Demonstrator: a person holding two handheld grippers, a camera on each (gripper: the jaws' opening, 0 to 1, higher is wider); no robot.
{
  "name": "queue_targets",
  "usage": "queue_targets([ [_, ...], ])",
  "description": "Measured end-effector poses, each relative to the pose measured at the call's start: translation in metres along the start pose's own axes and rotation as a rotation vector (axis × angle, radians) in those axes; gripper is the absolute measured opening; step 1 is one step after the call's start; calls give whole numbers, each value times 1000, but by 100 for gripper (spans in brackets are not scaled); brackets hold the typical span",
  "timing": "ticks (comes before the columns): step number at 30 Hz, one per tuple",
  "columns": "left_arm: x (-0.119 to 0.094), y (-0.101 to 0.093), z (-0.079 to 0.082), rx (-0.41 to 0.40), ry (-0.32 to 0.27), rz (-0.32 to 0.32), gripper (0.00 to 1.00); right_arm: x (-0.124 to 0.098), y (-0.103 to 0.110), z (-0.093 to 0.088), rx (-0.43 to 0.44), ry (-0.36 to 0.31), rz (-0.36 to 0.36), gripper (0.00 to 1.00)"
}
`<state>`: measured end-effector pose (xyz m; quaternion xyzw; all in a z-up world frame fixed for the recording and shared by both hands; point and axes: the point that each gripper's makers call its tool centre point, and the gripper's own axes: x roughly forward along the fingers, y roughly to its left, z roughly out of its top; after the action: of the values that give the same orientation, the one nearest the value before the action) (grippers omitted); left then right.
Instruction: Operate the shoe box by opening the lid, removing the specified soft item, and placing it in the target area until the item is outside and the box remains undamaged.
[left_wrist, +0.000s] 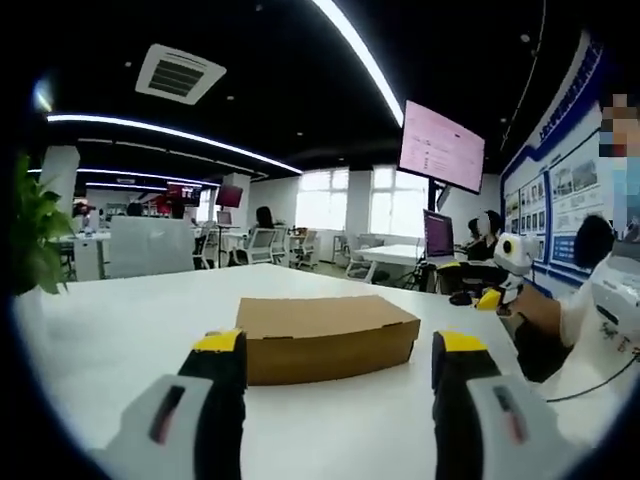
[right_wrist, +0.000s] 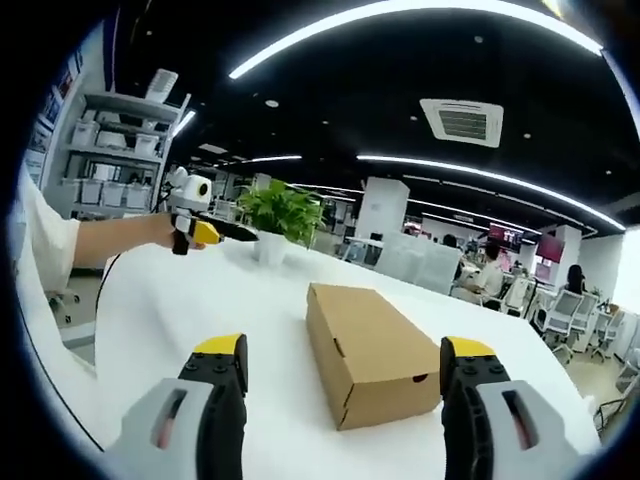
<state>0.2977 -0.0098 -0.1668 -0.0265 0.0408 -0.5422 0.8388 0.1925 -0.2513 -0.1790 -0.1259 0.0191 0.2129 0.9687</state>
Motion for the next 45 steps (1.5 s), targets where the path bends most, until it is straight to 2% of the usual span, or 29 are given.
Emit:
queue_targets([
  [1, 0, 1, 1, 5, -16, 13, 78, 1, -2, 0, 21, -7, -8, 81],
  [5, 8, 0, -3, 15, -17, 14, 77, 5, -6, 0, 113, -36, -1, 83],
  [9, 18, 4, -7, 66, 33, 21, 77, 4, -11, -1, 131, -38, -27, 85],
  [15, 25, 15, 6, 82, 68, -4, 77, -6, -21, -4, 171, -60, -98, 82],
  [18, 25, 24, 15, 72, 46, 0, 76, -9, -24, -10, 195, -73, -132, 82],
  [20, 26, 26, 17, 66, 35, -4, 76, -7, -22, -15, 199, -63, -125, 82],
  [21, 26, 26, 17, 74, 36, -1, 76, -6, -21, -19, 218, -46, -124, 82],
  [24, 30, 22, 13, 125, 46, -19, 78, 2, -14, -19, 223, -67, -111, 84],
  [27, 37, 20, 6, 113, 42, -16, 81, 8, -9, -16, 213, -88, -124, 84],
  [28, 38, 20, 5, 111, 40, -15, 82, 10, -7, -18, 195, -74, -123, 85],
  [30, 42, 21, 2, 82, 4, -1, 82, 13, -8, -20, 159, -61, -136, 85],
  [31, 44, 20, -3, 75, 2, -13, 82, 14, -9, -19, 126, -72, -148, 85],
  [33, 46, 19, -9, 69, 2, -19, 82, 14, -10, -15, 130, -105, -152, 85],
  [35, 50, 21, -17, 85, 28, -20, 83, 14, -11, -12, 131, -130, -150, 87],
  [37, 53, 26, -21, 85, 46, -8, 82, 17, -15, -17, 130, -106, -160, 89],
  [38, 54, 29, -22, 81, 45, -7, 82, 18, -17, -24, 157, -71, -167, 89],
  [42, 58, 34, -22, 74, 36, -11, 79, 23, -19, -33, 185, -43, -172, 89],
  [45, 59, 36, -22, 59, 25, -9, 82, 27, -16, -36, 169, -28, -172, 89],
])
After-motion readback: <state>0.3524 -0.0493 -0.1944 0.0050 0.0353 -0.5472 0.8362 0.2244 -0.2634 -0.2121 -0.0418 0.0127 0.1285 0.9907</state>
